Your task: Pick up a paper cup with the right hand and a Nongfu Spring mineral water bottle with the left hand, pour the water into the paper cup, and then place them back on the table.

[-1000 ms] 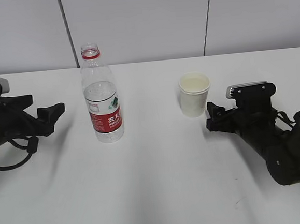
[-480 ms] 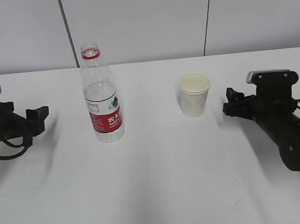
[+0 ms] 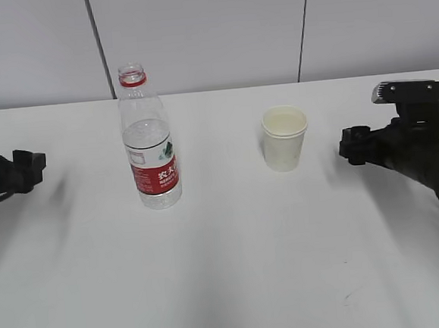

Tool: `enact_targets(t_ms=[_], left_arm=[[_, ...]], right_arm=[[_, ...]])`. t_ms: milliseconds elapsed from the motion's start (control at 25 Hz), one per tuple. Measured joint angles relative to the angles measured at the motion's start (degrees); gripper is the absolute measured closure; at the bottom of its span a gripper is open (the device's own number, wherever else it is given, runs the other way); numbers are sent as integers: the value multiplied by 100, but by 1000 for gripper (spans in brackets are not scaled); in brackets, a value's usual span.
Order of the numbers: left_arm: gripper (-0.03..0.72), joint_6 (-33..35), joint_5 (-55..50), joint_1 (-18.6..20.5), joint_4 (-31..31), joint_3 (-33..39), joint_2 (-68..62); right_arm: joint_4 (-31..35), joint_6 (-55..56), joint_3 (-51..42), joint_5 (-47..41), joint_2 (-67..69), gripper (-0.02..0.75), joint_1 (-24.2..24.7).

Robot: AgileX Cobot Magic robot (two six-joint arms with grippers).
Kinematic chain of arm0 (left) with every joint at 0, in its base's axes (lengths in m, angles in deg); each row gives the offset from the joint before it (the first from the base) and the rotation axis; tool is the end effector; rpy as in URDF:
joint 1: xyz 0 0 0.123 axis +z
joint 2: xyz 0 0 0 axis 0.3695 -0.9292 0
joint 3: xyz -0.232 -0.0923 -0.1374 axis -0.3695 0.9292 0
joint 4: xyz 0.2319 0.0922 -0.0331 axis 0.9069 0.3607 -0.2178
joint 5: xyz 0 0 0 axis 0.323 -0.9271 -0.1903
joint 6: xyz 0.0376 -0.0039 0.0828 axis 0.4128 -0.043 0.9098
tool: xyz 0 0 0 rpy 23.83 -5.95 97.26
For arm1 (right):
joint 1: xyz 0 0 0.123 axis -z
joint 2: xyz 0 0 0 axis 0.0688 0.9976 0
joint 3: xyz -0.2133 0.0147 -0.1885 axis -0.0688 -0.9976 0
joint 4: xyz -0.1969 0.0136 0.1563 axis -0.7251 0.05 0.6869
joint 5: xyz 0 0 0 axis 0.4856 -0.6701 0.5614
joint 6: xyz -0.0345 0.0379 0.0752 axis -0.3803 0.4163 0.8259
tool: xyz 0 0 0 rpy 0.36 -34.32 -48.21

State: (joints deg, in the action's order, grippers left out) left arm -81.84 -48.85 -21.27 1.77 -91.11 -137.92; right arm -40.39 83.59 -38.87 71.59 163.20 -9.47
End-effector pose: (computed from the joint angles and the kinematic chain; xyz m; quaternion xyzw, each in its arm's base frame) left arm 0.3196 -0.0086 0.1450 0.0755 0.8535 -0.0204 0.5151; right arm 0.3559 0.0237 0.1086 0.0360 0.8397 0.0057 0.5418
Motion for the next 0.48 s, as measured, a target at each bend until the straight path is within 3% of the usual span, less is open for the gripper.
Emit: enact_targets(t_ms=[200, 480], left_arm=[[105, -103, -1651, 0, -276, -224, 443], [105, -115, -4932, 0, -543, -1428, 551]], right_arm=[[-13, -10, 417, -1740, -400, 143, 0], [-59, -63, 1251, -4446, -755, 143, 0]])
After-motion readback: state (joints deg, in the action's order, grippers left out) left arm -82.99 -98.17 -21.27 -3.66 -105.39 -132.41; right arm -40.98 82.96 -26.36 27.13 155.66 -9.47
